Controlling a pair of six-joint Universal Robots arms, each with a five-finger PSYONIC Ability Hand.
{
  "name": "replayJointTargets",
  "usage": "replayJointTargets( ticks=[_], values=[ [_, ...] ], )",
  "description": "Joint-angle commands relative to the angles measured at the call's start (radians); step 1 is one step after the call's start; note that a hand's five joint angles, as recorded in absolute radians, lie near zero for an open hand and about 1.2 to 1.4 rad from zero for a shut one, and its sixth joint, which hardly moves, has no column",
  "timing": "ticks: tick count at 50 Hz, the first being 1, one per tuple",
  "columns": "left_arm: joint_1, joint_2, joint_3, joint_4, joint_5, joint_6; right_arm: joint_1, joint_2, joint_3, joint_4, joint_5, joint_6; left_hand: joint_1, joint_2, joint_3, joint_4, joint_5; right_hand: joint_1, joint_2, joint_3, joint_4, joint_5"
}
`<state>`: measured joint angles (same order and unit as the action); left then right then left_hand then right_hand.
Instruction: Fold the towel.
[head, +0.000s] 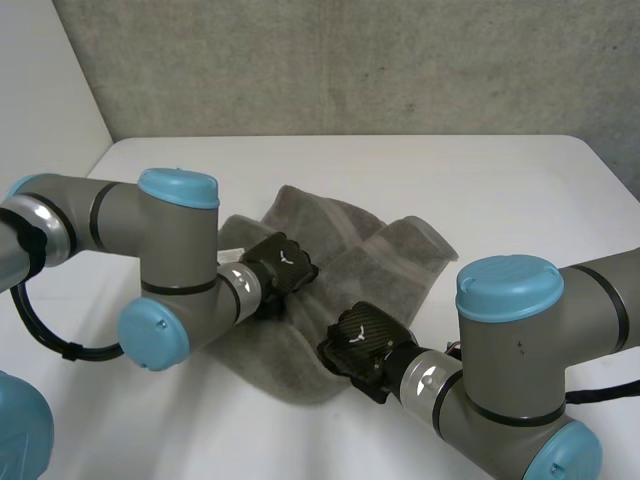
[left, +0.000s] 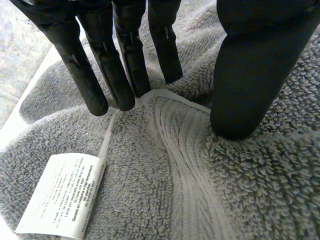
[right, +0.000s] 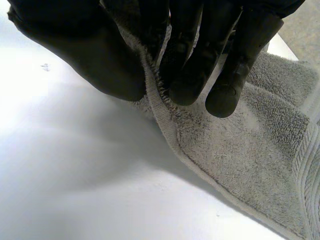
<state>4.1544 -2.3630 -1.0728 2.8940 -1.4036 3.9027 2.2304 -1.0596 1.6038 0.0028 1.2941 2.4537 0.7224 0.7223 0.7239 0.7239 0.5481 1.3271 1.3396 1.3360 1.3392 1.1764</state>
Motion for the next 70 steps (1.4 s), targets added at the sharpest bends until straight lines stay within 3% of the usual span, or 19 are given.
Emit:
replayJointTargets(
  ticks=[1,16,38,57,64,67,70],
  values=[
    [0.015,0.008,0.002,-0.001,-0.008,0.018,0.000,0.007,-0.001,0.000,-0.001,-0.001,0.046,0.046,0.045,0.045,0.046,0.069,0.057,0.060,0.057,0.045],
    [0.064,0.088,-0.045,-0.004,-0.005,0.006,0.000,0.015,-0.002,-0.001,0.001,-0.001,0.070,0.070,0.068,0.068,0.069,0.069,0.057,0.060,0.057,0.045],
    [0.076,0.096,-0.081,-0.004,0.006,0.014,0.000,0.029,-0.002,-0.009,0.001,-0.010,-0.106,-0.106,-0.108,-0.108,-0.107,0.069,0.057,0.060,0.057,0.045],
    [0.086,0.139,-0.084,-0.113,0.012,0.023,0.000,0.044,-0.009,-0.010,0.001,-0.015,-0.021,-0.021,-0.023,-0.023,-0.022,0.069,0.057,0.060,0.057,0.045],
    [0.087,0.117,-0.084,-0.113,-0.005,0.081,0.000,0.052,-0.010,-0.010,0.002,-0.016,-0.007,-0.007,-0.008,-0.008,-0.007,0.069,0.057,0.060,0.057,0.045],
    [0.096,0.116,-0.087,-0.116,-0.006,0.103,0.000,0.052,-0.012,-0.010,0.002,-0.016,0.149,0.149,0.147,0.147,0.148,0.069,0.057,0.060,0.057,0.045],
    [0.116,0.125,-0.102,-0.125,-0.006,0.109,0.000,0.052,-0.015,-0.010,0.002,-0.016,0.517,0.517,0.515,0.515,0.517,0.069,0.057,0.060,0.057,0.045]
  ],
)
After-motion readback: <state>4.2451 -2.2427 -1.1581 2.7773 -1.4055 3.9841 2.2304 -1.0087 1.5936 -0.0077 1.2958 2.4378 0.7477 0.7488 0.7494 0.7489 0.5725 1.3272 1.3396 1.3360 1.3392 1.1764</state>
